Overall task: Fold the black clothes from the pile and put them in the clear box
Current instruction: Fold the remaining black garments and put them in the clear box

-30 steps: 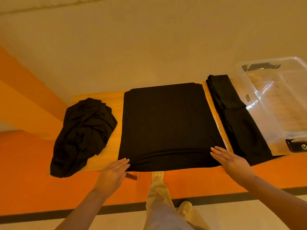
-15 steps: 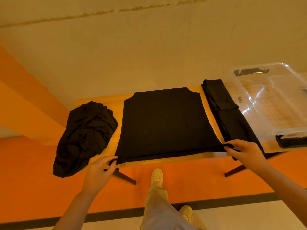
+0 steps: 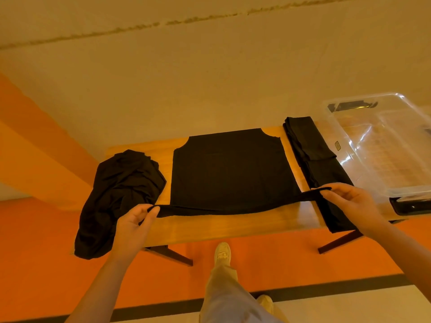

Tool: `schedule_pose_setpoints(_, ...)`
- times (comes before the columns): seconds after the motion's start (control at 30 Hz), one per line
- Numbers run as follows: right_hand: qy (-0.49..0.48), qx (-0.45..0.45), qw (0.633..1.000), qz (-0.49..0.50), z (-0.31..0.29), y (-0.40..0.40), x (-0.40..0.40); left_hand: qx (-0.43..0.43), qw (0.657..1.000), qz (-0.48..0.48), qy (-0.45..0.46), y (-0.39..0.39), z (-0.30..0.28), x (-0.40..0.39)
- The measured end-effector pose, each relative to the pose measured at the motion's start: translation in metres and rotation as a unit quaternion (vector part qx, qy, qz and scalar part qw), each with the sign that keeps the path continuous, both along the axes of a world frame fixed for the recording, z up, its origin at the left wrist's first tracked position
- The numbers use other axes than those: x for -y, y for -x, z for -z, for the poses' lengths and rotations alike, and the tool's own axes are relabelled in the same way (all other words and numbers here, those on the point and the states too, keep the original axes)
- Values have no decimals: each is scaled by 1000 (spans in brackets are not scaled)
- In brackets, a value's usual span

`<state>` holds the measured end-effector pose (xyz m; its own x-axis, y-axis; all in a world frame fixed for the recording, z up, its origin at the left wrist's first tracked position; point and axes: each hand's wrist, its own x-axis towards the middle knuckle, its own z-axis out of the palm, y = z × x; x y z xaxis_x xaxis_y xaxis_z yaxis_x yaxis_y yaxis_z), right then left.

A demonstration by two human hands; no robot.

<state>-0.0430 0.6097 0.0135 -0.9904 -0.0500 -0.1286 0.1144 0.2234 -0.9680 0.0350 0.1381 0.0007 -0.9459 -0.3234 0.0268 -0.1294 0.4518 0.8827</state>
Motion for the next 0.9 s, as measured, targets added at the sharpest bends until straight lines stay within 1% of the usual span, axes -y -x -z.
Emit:
schedule_pose_setpoints(0.1,21,-6,1000,10,-4,10,4,0,999,-39,-37,12,-3,0)
schedule_pose_setpoints(0.2,32,7,999,19,-1,15,2,-2,997,-28,-70,14,-9,-2)
schedule_pose_setpoints(0.37,8,42,999,8,1,23,-6,8,997,3,-71,20,-21,2)
schedule_pose_setpoints(0.47,3,37,999,-2,-4,39,-5,13,999,-3,-52,42,-30,1)
schedule_pose_setpoints(0.6,-11,46,999,4,-6,84,7,31,997,-3,-68,95,-30,0)
schedule_pose_setpoints(0.67,-48,49,998,15,-3,115,14,50,997,-7,-64,128,-24,6)
schedule_pose_setpoints(0.8,-105,48,992,51,8,189,29,76,996,-28,-25,207,-7,21)
schedule_pose_setpoints(0.9,-172,62,981,60,23,248,38,111,993,-27,10,270,14,33)
